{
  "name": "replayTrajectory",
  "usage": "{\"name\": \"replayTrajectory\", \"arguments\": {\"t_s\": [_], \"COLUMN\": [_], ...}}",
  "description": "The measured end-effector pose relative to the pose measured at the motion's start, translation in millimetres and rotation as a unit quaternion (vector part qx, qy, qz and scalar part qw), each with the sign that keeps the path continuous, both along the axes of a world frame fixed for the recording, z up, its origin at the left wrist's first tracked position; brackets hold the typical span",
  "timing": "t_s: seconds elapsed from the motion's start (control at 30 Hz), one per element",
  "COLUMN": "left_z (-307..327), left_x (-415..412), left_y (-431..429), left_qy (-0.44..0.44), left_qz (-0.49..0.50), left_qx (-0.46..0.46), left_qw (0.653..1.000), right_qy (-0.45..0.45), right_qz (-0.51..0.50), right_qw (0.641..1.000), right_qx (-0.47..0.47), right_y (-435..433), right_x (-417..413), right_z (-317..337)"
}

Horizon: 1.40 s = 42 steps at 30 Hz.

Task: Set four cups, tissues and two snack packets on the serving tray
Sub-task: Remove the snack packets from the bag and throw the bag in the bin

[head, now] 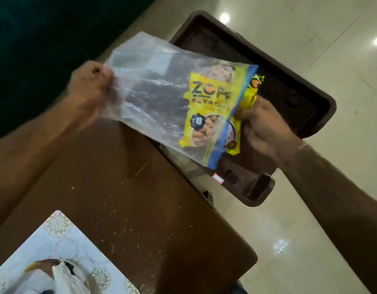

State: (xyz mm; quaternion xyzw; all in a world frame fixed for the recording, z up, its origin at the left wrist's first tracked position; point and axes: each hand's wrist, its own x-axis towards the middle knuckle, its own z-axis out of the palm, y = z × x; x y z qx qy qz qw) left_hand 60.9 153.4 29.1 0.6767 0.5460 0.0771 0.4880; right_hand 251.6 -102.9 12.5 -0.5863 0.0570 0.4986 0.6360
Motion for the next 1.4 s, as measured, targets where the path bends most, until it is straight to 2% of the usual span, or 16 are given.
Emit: {"name": "replayTrajectory", "arguments": {"t_s": [0.07,0.17,0.27,0.37,0.47,0.57,0.67,0.73,0.8,0.87,0.97,1.03,1.13,1.27,1.33,1.4], "left_z": [0,3,4,0,-7,-16,-26,-29,-30,-30,-26,-20,-1,39,74,113], "left_x": [-22,-50,-75,-93,-101,-98,-90,-79,-66,-54,-48,-57,-83,-129,-156,-189], "left_y": [16,35,46,35,7,-29,-73,-92,-97,-91,-77,-66,-49,-20,-4,12], "left_qy": [0.042,0.046,0.019,-0.054,-0.091,-0.107,-0.084,-0.131,-0.205,-0.267,-0.274,-0.286,-0.286,-0.300,-0.293,-0.286], "left_qz": [0.030,0.033,0.012,0.064,0.204,0.349,0.388,0.378,0.374,0.389,0.406,0.403,0.398,0.421,0.390,0.359], "left_qx": [0.039,0.030,-0.029,-0.113,-0.101,-0.168,-0.282,-0.380,-0.441,-0.444,-0.425,-0.417,-0.375,-0.232,-0.177,-0.116], "left_qw": [0.998,0.998,0.999,0.990,0.969,0.915,0.874,0.834,0.789,0.762,0.762,0.763,0.787,0.824,0.855,0.881], "right_qy": [-0.020,-0.046,-0.103,-0.337,-0.591,-0.651,-0.665,-0.656,-0.611,-0.585,-0.600,-0.603,-0.583,-0.535,-0.522,-0.530], "right_qz": [0.007,-0.030,-0.105,-0.084,-0.029,0.181,0.382,0.446,0.480,0.477,0.450,0.420,0.367,0.325,0.353,0.405], "right_qw": [0.999,0.993,0.964,0.866,0.766,0.719,0.610,0.571,0.591,0.621,0.631,0.654,0.710,0.779,0.776,0.745], "right_qx": [-0.031,-0.102,-0.223,-0.361,-0.252,-0.164,-0.200,-0.208,-0.216,-0.212,-0.198,-0.181,-0.144,-0.047,-0.001,0.012], "right_y": [-19,-34,-32,-19,22,96,170,204,223,228,224,219,216,219,228,238], "right_x": [5,6,6,2,-4,-2,0,0,4,4,2,-1,-10,-46,-69,-94], "right_z": [-12,-21,-23,-4,22,34,30,23,16,11,10,16,35,82,116,158]}}
